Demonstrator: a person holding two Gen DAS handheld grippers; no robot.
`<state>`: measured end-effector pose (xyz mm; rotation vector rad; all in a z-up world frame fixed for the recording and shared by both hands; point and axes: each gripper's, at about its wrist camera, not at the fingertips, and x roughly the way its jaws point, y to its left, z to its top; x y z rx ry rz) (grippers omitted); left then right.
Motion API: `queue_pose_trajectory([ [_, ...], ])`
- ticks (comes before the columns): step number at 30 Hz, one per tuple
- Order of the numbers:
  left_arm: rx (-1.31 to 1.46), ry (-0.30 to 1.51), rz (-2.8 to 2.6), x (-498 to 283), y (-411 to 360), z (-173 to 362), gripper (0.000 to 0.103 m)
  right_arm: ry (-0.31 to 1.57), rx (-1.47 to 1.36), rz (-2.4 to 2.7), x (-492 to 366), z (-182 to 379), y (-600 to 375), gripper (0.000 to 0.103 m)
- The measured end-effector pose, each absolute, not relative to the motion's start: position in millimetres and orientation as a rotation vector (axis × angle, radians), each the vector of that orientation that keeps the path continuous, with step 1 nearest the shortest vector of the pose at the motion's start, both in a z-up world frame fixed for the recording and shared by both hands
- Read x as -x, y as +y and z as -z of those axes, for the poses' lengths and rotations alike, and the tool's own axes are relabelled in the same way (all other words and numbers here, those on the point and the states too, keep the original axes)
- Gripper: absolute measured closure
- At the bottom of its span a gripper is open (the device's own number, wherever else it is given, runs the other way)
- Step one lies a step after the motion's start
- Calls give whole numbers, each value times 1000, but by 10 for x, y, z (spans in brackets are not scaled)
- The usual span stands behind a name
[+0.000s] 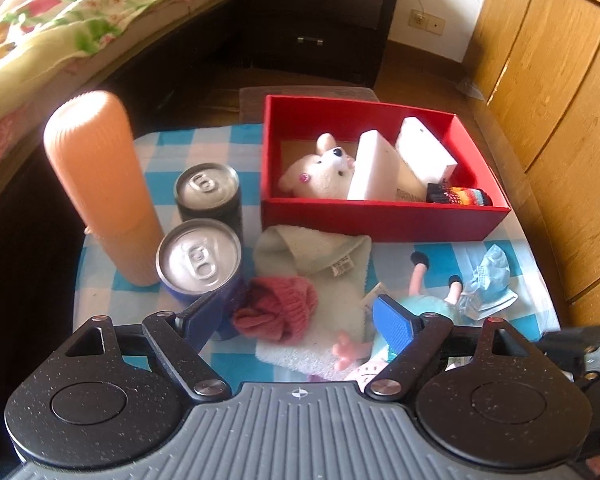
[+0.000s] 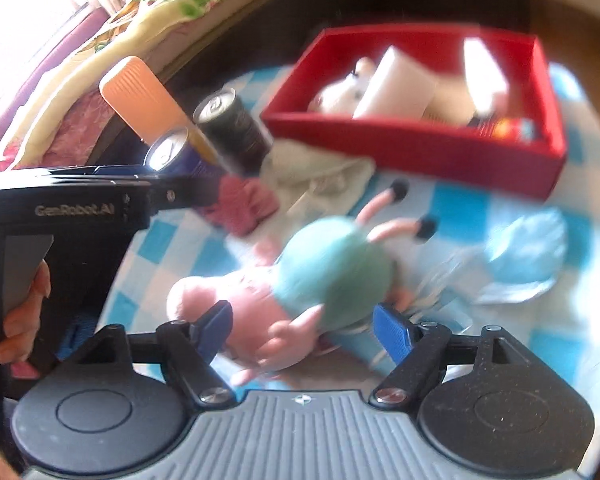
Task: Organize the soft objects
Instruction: 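Lower right gripper onto pink pig plush and grasp its body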
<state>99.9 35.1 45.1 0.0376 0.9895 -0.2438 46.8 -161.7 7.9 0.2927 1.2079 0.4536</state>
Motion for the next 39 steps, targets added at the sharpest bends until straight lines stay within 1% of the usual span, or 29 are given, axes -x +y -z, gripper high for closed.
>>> queue_pose_trajectory([
  [2,-28,995,245,-1005,374,-443,22,1252,-415,-452,-526,6,-1637,46],
  [5,-30,994,243,-1001,403,-439,22,1286,-546,-449,-607,104,-1594,42],
  [7,-22,992,244,-1002,429,-445,21,1294,-523,-431,-637,151,-1485,40],
  [9,-20,991,239,-1007,449,-442,21,1320,-488,-419,-647,215,-1351,34],
  [11,-12,996,237,-1012,469,-432,21,1335,-487,-423,-659,310,-1254,31],
  [13,-10,999,239,-1014,474,-425,21,1317,-482,-426,-666,374,-1214,30],
  [14,-13,999,240,-1012,467,-426,21,1299,-464,-432,-659,366,-1194,31],
  [16,-15,999,248,-1016,449,-429,21,1270,-410,-445,-636,290,-1192,45],
  [17,-12,999,253,-1022,433,-429,21,1258,-398,-459,-618,251,-1223,59],
  [18,-11,1003,258,-1032,415,-424,21,1254,-411,-475,-608,214,-1289,69],
  [19,-11,1008,264,-1043,390,-416,21,1256,-430,-490,-591,193,-1360,75],
  [21,-9,1019,282,-1068,330,-399,21,1250,-463,-502,-550,145,-1514,98],
  [22,-11,1026,293,-1084,290,-388,21,1242,-470,-504,-527,113,-1577,103],
  [26,-62,1041,273,-1152,146,-312,20,1211,-460,-506,-438,-1,-1761,103],
  [28,-77,1053,260,-1172,114,-269,20,1249,-521,-522,-449,50,-1779,103],
  [29,-85,1056,256,-1175,108,-250,20,1278,-562,-523,-469,97,-1776,93],
  [30,-98,1058,252,-1173,104,-232,20,1308,-593,-510,-482,146,-1776,76],
  [31,-112,1058,246,-1171,108,-218,20,1323,-607,-492,-479,172,-1785,68],
  [32,-113,1061,245,-1180,117,-211,20,1326,-605,-474,-489,187,-1770,58],
  [34,-76,1066,252,-1191,161,-225,20,1313,-614,-445,-522,171,-1721,56],
  [35,-61,1063,256,-1191,180,-244,20,1304,-609,-447,-555,152,-1668,53],
  [36,-58,1056,261,-1181,193,-266,20,1299,-585,-426,-582,132,-1606,45],
  [38,-54,1040,270,-1148,218,-309,20,1316,-524,-343,-638,137,-1477,38],
  [39,-51,1036,276,-1139,229,-324,20,1337,-524,-318,-670,175,-1421,37],
])
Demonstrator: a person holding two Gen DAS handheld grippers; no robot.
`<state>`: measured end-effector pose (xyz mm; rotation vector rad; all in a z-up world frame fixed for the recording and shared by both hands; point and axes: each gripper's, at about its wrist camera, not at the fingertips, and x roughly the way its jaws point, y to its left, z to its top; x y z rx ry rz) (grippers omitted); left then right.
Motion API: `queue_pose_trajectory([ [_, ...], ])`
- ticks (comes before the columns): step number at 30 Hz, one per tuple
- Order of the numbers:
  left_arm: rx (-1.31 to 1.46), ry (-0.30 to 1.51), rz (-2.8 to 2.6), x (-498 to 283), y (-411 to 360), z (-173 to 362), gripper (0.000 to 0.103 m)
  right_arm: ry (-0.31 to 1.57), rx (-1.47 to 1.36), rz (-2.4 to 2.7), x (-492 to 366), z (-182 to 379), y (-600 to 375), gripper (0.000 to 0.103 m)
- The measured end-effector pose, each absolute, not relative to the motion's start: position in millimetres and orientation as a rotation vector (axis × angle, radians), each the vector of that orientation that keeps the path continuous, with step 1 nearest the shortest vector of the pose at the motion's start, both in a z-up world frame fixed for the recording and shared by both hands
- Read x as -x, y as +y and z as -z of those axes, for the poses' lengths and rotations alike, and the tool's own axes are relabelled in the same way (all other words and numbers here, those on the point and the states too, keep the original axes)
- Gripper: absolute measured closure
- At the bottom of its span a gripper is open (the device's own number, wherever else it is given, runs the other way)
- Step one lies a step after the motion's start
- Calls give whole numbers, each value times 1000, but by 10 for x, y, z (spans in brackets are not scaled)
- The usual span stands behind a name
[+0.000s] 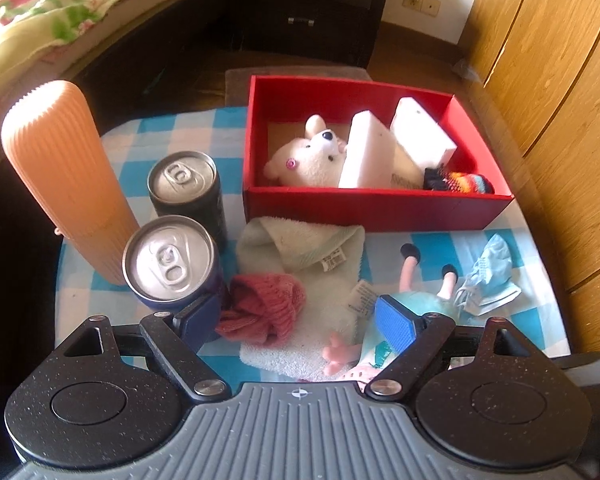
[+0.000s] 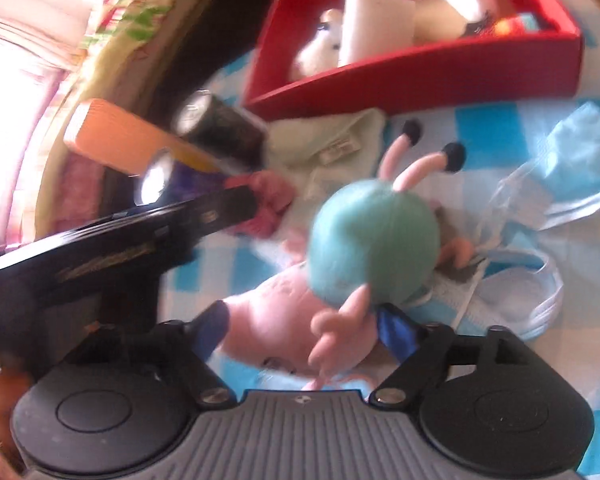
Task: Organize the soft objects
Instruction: 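Lower right gripper onto pink pig plush and grasp its body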
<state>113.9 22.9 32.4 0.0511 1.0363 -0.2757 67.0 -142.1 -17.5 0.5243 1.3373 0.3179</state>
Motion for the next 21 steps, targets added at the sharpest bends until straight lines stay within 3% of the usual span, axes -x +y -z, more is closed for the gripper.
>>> queue_pose_trajectory([
  [4,-24,1035,288,-1145,292,-349,20,1375,-597,-295,-695,391,-1342,35],
  [7,-11,1040,291,-1158,301,-348,20,1299,-535,-311,-695,455,-1251,35],
  [11,-27,1040,297,-1147,278,-336,20,1292,-510,-405,-647,413,-1273,51],
  [21,-51,1129,318,-1350,18,-55,20,1263,-442,-429,-269,164,-1818,54],
])
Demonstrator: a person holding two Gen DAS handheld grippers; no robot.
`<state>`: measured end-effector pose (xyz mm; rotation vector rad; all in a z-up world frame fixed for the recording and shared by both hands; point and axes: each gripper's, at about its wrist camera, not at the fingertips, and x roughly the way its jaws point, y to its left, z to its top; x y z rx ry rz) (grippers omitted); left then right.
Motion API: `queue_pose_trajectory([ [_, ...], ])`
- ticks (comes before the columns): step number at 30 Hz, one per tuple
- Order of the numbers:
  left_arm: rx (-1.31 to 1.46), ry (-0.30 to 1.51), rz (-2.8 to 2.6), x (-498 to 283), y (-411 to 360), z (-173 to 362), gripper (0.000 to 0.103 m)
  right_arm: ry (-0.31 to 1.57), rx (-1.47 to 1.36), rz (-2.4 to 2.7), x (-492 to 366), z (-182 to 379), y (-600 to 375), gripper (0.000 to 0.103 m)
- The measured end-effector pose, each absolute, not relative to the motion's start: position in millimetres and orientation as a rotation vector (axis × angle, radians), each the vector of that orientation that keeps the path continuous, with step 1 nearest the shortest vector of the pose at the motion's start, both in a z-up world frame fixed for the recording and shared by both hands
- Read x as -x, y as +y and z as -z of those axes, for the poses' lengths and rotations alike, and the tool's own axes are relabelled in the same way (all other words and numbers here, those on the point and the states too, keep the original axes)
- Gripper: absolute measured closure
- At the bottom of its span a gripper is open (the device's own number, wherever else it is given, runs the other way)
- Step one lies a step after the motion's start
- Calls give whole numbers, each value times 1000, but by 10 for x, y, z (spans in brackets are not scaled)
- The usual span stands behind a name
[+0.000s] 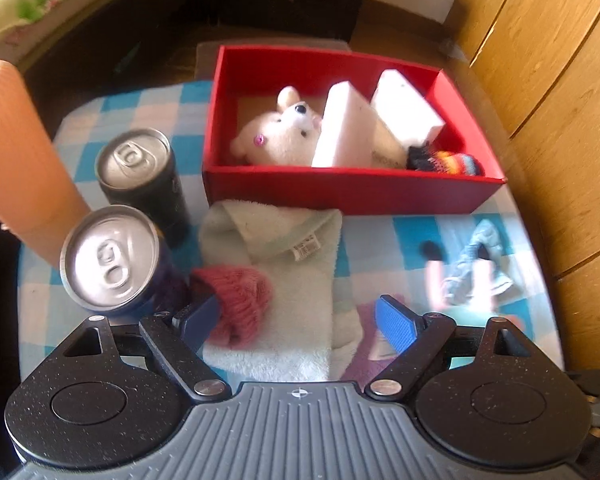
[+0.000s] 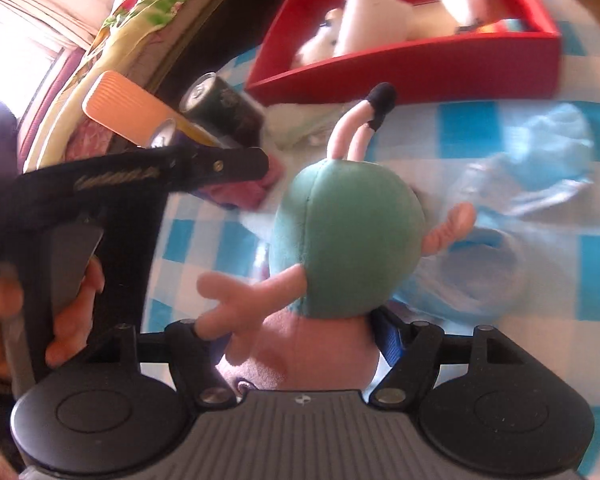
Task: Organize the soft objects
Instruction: 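Lower right gripper onto pink pig plush and grasp its body, then grasp pink knit hat with left gripper while right gripper lifts pig plush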
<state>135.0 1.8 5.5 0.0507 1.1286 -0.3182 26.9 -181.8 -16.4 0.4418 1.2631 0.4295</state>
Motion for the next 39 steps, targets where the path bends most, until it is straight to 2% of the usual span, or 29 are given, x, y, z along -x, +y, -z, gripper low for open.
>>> queue_pose_trajectory([
  [2,-107,1136,247,-1405,-15,33,19,1255,-417,-416,-241,144,-1888,54],
  [10,-78,1209,172,-1538,-2,283,28,1298,-465,-441,-279,237,-1938,53],
  [11,-52,1210,174,-1550,18,280,35,1296,-458,-441,-274,222,-1928,53],
  [12,-19,1211,180,-1566,51,270,47,1296,-458,-439,-264,222,-1932,53],
  [13,17,1210,183,-1580,95,254,51,1300,-463,-436,-272,230,-1939,53],
  [14,55,1209,183,-1591,144,238,62,1304,-468,-431,-279,236,-1943,53],
  [15,83,1212,183,-1605,176,232,69,1306,-469,-426,-284,241,-1938,53],
  [18,73,1212,169,-1607,180,243,74,1306,-464,-417,-285,242,-1945,53],
  [20,43,1204,164,-1588,126,261,75,1308,-461,-417,-285,242,-1937,53],
  [22,25,1189,159,-1571,85,265,70,1304,-458,-422,-279,229,-1928,53],
  [24,11,1195,170,-1569,52,297,41,1299,-459,-424,-261,215,-1944,53],
  [26,7,1218,187,-1568,19,329,29,1309,-460,-416,-271,232,-1958,51],
  [30,8,1217,197,-1579,6,300,22,1309,-430,-393,-301,222,-1976,50],
  [32,22,1212,200,-1589,10,306,19,1309,-403,-384,-322,188,-1963,41],
  [33,20,1215,198,-1597,3,320,19,1307,-404,-378,-328,181,-1962,36],
  [35,7,1222,187,-1610,-12,353,19,1298,-396,-367,-333,164,-1943,33],
  [39,11,1217,189,-1615,6,344,19,1287,-338,-367,-301,125,-1853,32],
])
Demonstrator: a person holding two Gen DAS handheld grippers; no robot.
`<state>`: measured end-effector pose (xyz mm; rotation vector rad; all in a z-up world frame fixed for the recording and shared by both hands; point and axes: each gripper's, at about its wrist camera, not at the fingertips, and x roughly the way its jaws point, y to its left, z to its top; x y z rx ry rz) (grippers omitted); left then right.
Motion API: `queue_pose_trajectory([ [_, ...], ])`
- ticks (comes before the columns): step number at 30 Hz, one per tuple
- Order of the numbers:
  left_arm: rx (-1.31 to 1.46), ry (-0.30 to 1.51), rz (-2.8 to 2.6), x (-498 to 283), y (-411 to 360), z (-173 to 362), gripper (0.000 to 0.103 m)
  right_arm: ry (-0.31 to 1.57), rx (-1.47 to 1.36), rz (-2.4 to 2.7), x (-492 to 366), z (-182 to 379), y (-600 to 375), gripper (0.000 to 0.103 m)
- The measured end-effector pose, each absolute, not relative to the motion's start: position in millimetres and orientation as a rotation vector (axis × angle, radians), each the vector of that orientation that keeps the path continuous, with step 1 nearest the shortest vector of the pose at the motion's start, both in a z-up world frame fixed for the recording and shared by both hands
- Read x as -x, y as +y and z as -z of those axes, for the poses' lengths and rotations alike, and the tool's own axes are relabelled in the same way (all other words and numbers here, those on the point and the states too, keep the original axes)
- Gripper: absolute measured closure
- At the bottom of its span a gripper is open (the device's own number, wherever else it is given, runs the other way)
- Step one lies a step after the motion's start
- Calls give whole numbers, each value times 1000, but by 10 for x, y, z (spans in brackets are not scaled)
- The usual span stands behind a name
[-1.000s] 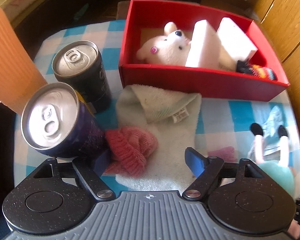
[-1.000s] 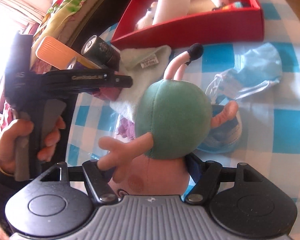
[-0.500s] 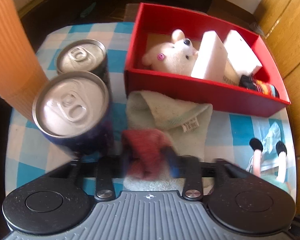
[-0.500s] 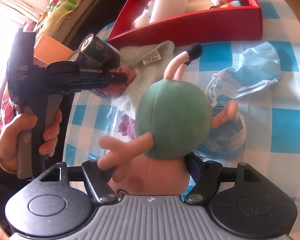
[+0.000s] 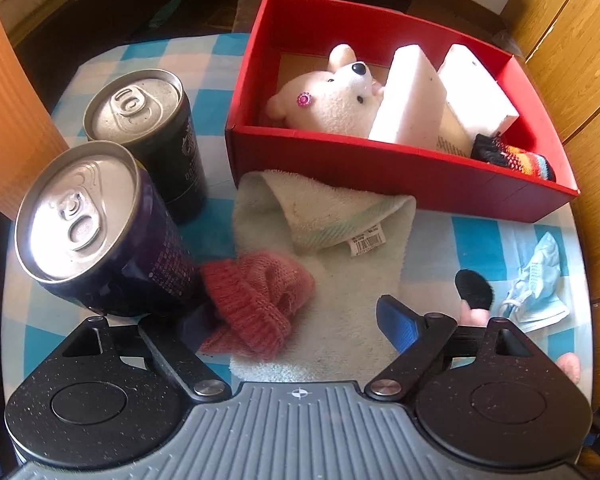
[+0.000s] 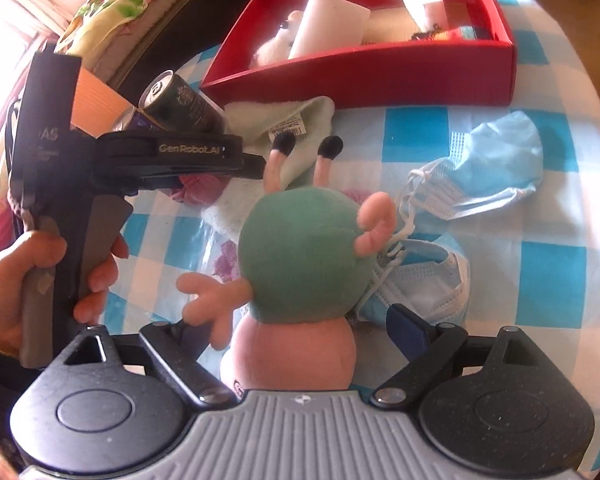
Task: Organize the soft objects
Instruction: 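Grasp pink knit hat with left gripper while right gripper lifts pig plush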
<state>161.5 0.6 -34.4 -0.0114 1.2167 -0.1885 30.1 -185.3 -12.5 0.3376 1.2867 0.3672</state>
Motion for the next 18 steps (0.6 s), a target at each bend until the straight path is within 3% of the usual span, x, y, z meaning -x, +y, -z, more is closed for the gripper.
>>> queue_pose_trajectory([
  [2,34,1219,169,-1624,25,358,21,1287,-330,-393,-287,116,-1791,33],
  [5,30,1228,135,-1616,21,372,40,1266,-275,-418,-255,150,-1642,33],
  [7,30,1226,125,-1608,58,350,55,1256,-234,-420,-233,180,-1577,40],
  [9,51,1223,137,-1597,136,305,69,1253,-191,-418,-212,194,-1549,56],
  [18,115,1175,191,-1433,347,41,73,1201,-257,-447,-172,-8,-1757,60],
])
